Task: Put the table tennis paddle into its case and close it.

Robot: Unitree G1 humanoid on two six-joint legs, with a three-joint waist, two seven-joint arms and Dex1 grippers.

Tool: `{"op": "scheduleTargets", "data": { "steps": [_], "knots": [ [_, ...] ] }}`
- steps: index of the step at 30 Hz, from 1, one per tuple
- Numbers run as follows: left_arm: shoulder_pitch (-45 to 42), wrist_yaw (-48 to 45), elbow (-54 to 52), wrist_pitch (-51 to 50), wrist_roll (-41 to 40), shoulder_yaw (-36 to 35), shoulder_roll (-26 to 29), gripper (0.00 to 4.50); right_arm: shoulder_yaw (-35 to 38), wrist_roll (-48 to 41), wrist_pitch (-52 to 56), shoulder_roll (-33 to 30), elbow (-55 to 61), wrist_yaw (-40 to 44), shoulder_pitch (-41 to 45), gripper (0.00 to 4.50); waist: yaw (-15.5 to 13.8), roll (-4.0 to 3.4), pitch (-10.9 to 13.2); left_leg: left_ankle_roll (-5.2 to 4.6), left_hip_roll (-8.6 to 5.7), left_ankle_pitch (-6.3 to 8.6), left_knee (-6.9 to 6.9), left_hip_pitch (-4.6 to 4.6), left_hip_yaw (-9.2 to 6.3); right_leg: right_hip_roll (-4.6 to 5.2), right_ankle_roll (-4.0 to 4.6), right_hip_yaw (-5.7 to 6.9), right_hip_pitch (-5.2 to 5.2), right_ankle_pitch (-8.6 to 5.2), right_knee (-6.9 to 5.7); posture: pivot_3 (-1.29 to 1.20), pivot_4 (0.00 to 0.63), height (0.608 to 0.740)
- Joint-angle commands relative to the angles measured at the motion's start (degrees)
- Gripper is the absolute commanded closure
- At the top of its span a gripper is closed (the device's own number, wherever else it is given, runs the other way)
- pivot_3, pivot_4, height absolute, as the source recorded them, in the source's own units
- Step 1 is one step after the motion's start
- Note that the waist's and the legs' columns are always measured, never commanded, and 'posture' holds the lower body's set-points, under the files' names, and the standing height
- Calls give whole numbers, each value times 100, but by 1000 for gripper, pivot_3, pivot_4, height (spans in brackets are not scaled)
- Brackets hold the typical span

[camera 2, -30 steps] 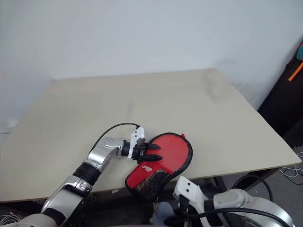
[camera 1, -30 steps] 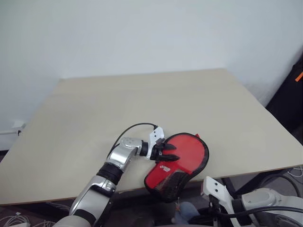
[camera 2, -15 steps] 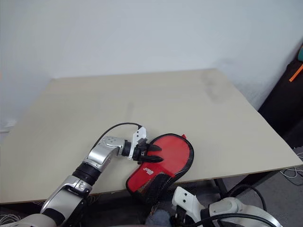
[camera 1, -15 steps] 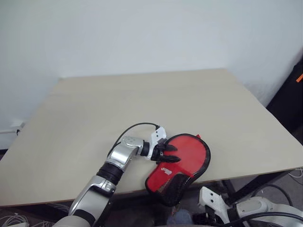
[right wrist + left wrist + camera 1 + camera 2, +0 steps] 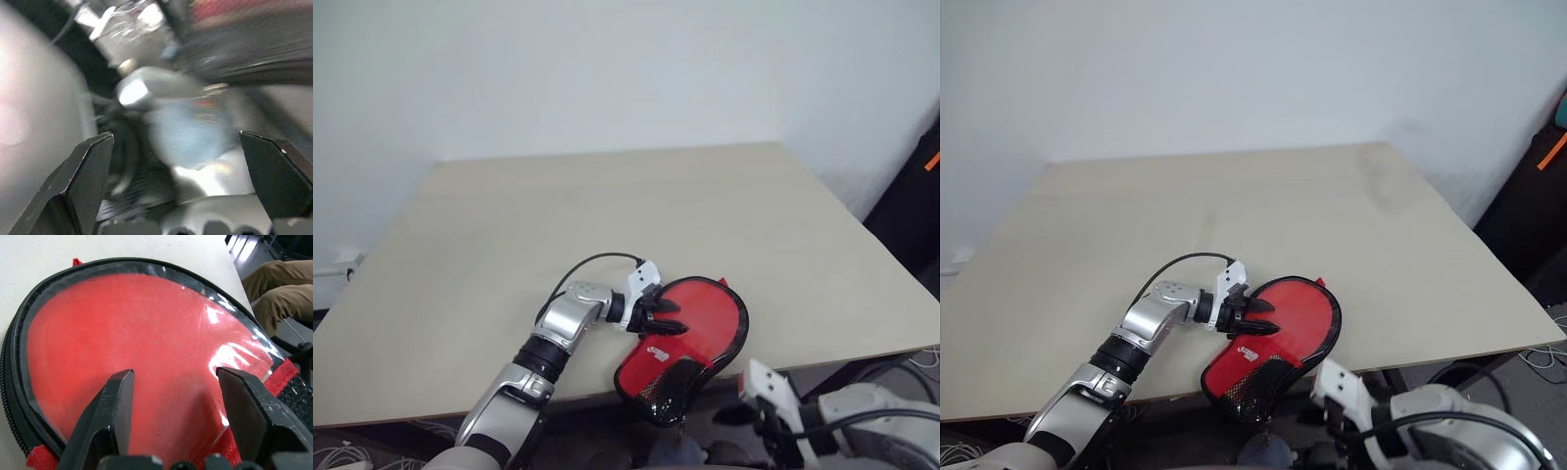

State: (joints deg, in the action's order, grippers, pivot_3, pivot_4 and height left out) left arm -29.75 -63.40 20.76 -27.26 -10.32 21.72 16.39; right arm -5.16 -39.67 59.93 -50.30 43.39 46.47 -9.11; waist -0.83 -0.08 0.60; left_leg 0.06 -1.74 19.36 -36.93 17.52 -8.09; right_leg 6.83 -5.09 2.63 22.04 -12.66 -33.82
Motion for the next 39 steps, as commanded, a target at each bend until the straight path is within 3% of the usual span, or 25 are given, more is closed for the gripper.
{"op": "scheduleTargets", "data": {
  "steps": [1, 5, 12, 15, 21, 27, 30, 35, 39],
  "knots": [
    [467, 58, 315, -381, 280, 289, 186, 1697, 1013, -365, 119, 361, -572, -442, 722, 32, 0, 1, 3, 0, 0, 0, 0, 2, 2, -2, 0, -3, 3, 0, -1, 0, 0, 740],
    [246, -153, 47, -745, -83, -96, 366, 1697, 1576, -201, 355, 1065, -1603, -1434, 1766, 32, 2, -4, 30, 1, 6, -3, 2, 9, 7, -19, 4, -17, 29, 4, -12, 0, 0, 740],
    [-483, -493, -271, -1636, -853, -862, 787, 1697, 1627, 251, 445, 1755, -2703, -2411, 2457, 32, 12, -12, 153, 25, -7, -22, -17, 39, 41, -26, 89, -60, 59, 32, -5, 0, 0, 740],
    [-487, -789, -494, -1716, -965, -844, 1141, 1697, 1503, 304, 556, 1894, -2974, -2477, 2536, 32, 56, -24, 170, 19, -15, -20, -64, 113, 77, -31, 136, -100, 141, 63, -23, 0, 0, 740],
    [-233, -1264, -1061, -1863, -1142, -772, 1740, 1697, 1286, 362, 551, 2112, -3175, -2395, 2632, 32, 61, -19, 202, -9, -27, -3, -91, 119, 131, -29, 140, -155, 148, 70, -14, 0, 0, 740],
    [15, -1123, -1787, -1992, -1290, -768, 1843, 1697, 887, 505, 482, 2109, -3064, -2263, 2570, 32, 59, -14, 210, -18, -30, 2, -105, 119, 137, -30, 134, -165, 148, 74, -19, 0, 0, 740],
    [102, -1051, -1871, -1859, -1180, -662, 1869, 1697, 494, 849, 329, 1955, -3107, -2244, 2454, 632, 61, -14, 209, -19, -30, 2, -110, 116, 143, -31, 137, -170, 147, 76, -27, 0, 0, 740],
    [107, -941, -1857, -1856, -1201, -642, 1838, 1697, 470, 905, 220, 1986, -3108, -2147, 2359, 2403, 61, -10, 209, -19, -30, 2, -127, 112, 146, -34, 137, -174, 146, 76, -47, 0, 0, 740],
    [120, -910, -1701, -1721, -1101, -566, 1845, 1697, 853, 636, 371, 2301, -3225, -2166, 2474, 3753, 60, -6, 210, -22, -30, 4, -151, 106, 152, -34, 137, -182, 147, 76, -86, 0, 0, 740]
  ]
}}
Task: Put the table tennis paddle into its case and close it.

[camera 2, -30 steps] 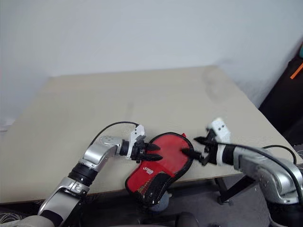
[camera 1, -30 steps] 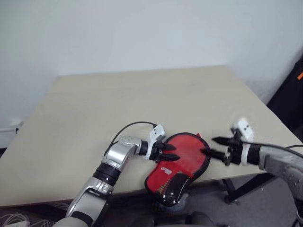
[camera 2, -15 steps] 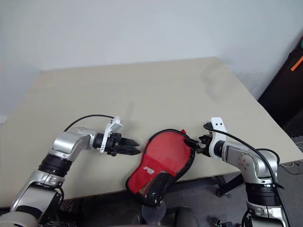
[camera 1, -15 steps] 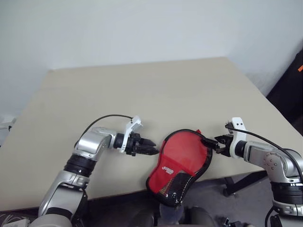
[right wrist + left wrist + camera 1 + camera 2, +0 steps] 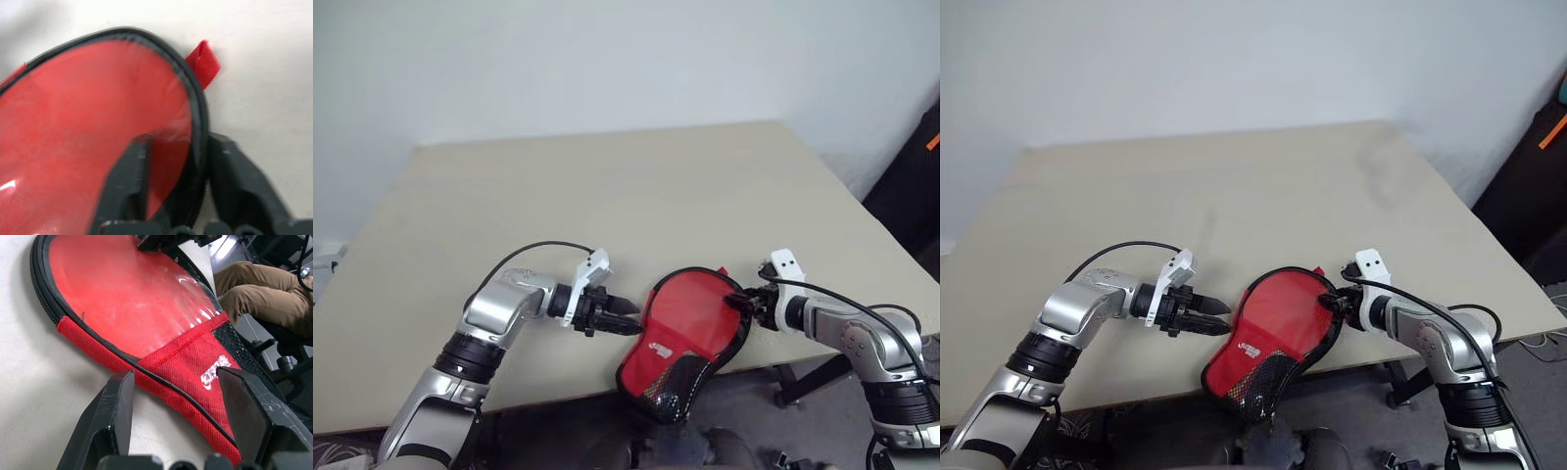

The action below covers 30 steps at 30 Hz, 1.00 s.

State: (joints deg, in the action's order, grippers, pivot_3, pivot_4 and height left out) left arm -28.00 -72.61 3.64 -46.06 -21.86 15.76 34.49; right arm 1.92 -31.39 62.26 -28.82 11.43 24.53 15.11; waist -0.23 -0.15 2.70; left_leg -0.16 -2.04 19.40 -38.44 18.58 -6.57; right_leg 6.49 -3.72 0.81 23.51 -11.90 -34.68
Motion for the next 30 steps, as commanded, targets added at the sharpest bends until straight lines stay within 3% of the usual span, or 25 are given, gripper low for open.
{"op": "scheduleTargets", "data": {
  "steps": [1, 3, 7, 17, 24, 30],
  "knots": [
    [-49, 15, 49, 186, 82, 48, 28, 1697, 206, -201, 142, 219, -41, 12, 83, 4088, 1, -1, 0, 0, 0, 0, -3, -2, 0, -2, 0, -1, 0, 0, -7, 0, 0, 740],
    [-29, 3, 129, 264, 115, 72, 15, 1697, 357, -224, 129, 369, -51, -62, 159, 4487, 12, -1, 0, 0, 2, 0, -7, -5, 0, -6, 3, -4, 1, 2, -14, 0, 0, 740],
    [41, -62, 391, 530, 163, 114, -20, 1697, 717, -261, -29, 721, 11, -260, 311, 4487, 30, -2, 0, 1, 14, -1, -16, -6, 6, -23, 16, -14, 4, 10, -17, 0, 0, 740],
    [147, -242, 643, 768, 201, 208, -79, 1697, 1926, -141, -641, 1857, -636, -1912, 1632, 4487, 29, -6, 2, 8, 26, -5, -37, -4, 17, -42, 43, -32, 8, 35, -29, 0, 0, 740],
    [209, -264, 782, 875, 226, 220, -114, 1697, 2509, 135, -1583, 1987, -1822, -2795, 2480, 4487, 33, -9, 0, 13, 34, -8, -36, -6, 65, -58, 52, -86, 38, 42, -53, 0, 0, 740],
    [344, -246, 772, 912, 214, 155, -95, 1697, 2469, 388, -2162, 1945, -2642, -3009, 2831, 4487, 122, -11, -2, 6, 31, -9, -40, -10, 136, -60, 52, -164, 76, 44, -92, 0, 0, 740]
  ]
}}
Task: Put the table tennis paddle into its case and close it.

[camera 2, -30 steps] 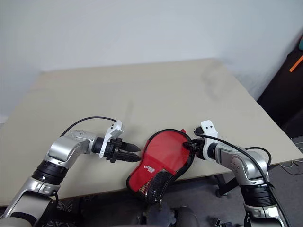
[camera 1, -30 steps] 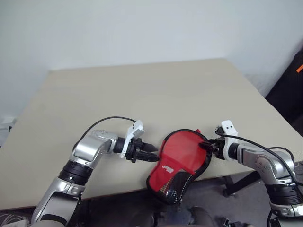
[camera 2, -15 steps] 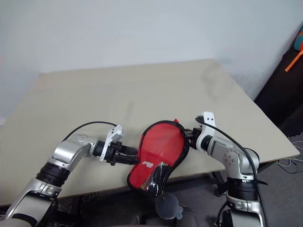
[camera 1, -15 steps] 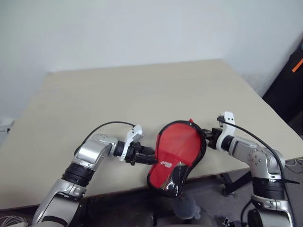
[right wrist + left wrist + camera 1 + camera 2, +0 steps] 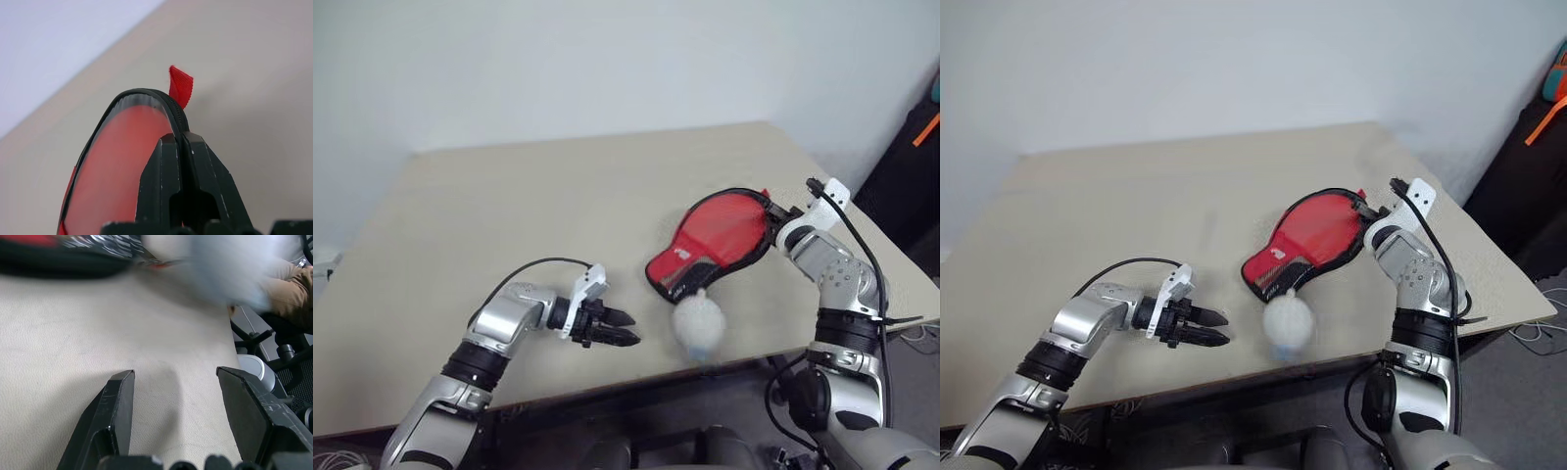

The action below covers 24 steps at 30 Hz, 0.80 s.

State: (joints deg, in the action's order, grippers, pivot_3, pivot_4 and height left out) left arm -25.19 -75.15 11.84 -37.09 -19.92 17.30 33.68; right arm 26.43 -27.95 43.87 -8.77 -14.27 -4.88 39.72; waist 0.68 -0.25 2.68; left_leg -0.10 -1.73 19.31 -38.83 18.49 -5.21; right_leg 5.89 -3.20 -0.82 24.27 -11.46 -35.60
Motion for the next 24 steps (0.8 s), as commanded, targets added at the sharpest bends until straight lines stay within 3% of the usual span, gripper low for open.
{"op": "scheduleTargets", "data": {
  "steps": [1, 5, 8, 11, 20, 24],
  "knots": [
    [76, 17, -53, 22, 18, -15, -17, 1697, -36, 68, -321, -57, -174, -61, 389, 4487, 51, -1, -1, -1, 0, 0, -2, 0, 2, 0, 0, -2, 1, 1, -4, 0, 0, 740],
    [97, 42, -12, 95, 42, -79, -15, 1697, -802, 459, -114, -7, -526, 302, 134, 4487, 130, -4, -4, -29, 4, 13, -6, -5, 3, -5, 4, -5, 1, 7, -8, 0, 0, 740],
    [89, 91, -39, 76, 9, -150, -32, 1697, -856, 437, -85, 77, -534, 412, -12, 4487, 219, -6, -6, -32, 5, 13, -9, -6, 1, -6, 6, -5, 0, 10, -13, 0, 0, 740],
    [87, 144, -82, 35, -49, -215, -50, 1697, -700, 355, 24, 104, -546, 349, -71, 3792, 226, -7, -6, -32, 5, 12, -13, -5, 1, -6, 5, -8, 1, 14, -14, 0, 0, 740],
    [-242, 271, 324, 143, -108, -472, -177, 1697, -893, 778, -484, -86, -359, 411, -195, 554, 222, -7, -6, -37, 6, 8, -23, -4, -1, -9, 7, -8, 0, 29, -15, 0, 0, 740],
    [-536, 346, 771, 458, 9, -661, -137, 1697, -1194, 404, -616, -197, 764, 1426, -762, 554, 225, -6, -6, -37, 6, 8, -30, 1, -3, -10, 5, -7, 0, 34, -12, 0, 0, 740]
  ]
}}
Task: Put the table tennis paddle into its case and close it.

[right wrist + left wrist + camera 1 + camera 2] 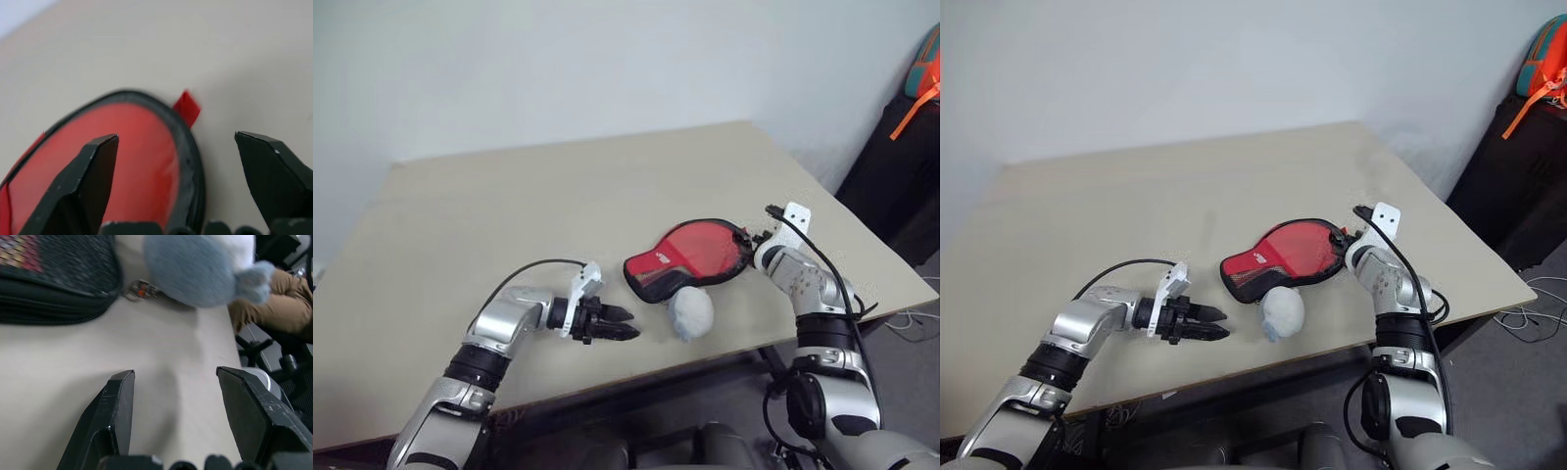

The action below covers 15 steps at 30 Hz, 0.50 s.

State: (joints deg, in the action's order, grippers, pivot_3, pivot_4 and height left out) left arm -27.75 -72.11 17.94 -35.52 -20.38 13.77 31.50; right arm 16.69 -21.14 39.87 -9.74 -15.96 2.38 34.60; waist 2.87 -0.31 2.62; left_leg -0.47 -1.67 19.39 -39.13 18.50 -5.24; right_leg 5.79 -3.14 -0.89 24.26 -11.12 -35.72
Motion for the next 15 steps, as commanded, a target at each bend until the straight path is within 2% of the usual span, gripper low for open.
{"op": "scheduleTargets", "data": {
  "steps": [1, 4, 10, 15],
  "knots": [
    [-319, 25, 235, 378, 88, -335, 125, 1697, -383, -373, -197, -141, 1252, 1025, -454, 554, 5, 0, 0, -1, 0, 0, 1, 0, 2, 0, 0, -1, 1, 0, 1, 0, 0, 740],
    [-433, -29, 517, 690, 234, -391, 273, 1697, -1119, -639, -194, -338, 2442, 2080, -1332, 554, 20, 1, -1, -1, 2, 1, 2, 0, 5, -3, -2, -2, 2, 0, 4, 0, 0, 740],
    [-765, 28, 1436, 1613, 464, -642, 291, 1697, -2253, -362, -470, -730, 3341, 2918, -2307, 554, -15, 8, 1, -1, 8, 1, -14, 0, 4, -12, -5, -4, -2, 6, 1, 0, 0, 740],
    [-611, 19, 1449, 1750, 575, -682, 344, 1697, -2317, -545, -637, -943, 3550, 3446, -2605, 554, -37, 23, 3, -1, 7, 1, -33, -1, -2, -15, -40, -2, -16, 1, 2, 0, 0, 740]
  ]
}}
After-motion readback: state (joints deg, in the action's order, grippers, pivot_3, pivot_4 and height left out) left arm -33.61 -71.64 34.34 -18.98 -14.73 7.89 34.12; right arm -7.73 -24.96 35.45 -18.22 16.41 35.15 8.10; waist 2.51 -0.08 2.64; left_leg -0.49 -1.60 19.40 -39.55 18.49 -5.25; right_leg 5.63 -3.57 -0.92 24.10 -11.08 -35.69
